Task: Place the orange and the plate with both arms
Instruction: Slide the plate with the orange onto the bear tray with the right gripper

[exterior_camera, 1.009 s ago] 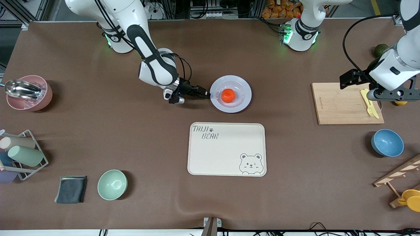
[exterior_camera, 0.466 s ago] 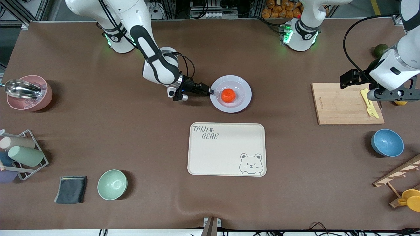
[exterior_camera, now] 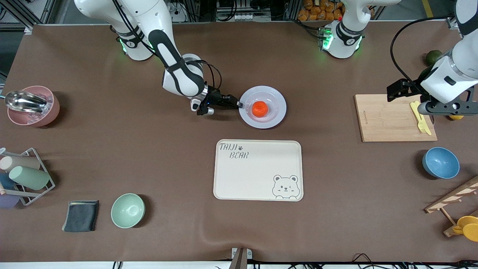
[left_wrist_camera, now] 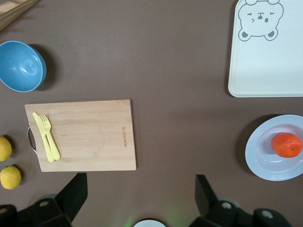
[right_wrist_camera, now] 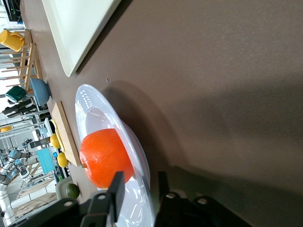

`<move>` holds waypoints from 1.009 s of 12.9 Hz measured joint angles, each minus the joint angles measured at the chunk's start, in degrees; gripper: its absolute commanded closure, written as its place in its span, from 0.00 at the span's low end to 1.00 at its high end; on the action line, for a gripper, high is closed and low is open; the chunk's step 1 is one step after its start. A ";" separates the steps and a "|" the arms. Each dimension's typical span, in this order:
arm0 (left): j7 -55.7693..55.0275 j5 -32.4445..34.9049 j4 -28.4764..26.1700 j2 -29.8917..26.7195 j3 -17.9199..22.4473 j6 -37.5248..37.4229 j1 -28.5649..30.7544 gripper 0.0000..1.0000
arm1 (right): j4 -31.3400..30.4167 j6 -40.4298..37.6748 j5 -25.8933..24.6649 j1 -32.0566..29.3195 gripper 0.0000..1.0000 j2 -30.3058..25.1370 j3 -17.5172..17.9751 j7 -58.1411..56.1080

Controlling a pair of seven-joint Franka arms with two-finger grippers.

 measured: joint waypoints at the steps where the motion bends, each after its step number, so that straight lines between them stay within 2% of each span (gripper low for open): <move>1: 0.00 0.00 0.00 0.00 0.00 0.00 0.00 0.00 | 0.01 -0.03 0.03 0.09 0.78 0.22 0.00 -0.28; 3: 0.00 0.00 0.03 0.00 0.00 0.00 0.00 0.00 | 0.04 -0.06 0.47 0.16 0.84 0.72 0.00 -1.38; 5: 0.00 0.00 0.16 0.00 0.00 0.00 0.00 0.00 | 0.05 -0.12 2.23 0.21 1.00 0.96 0.00 -3.41; 13: 0.00 0.00 0.42 0.00 0.05 0.00 0.02 0.00 | 0.56 -1.03 3.84 0.27 1.00 0.73 -0.02 -4.34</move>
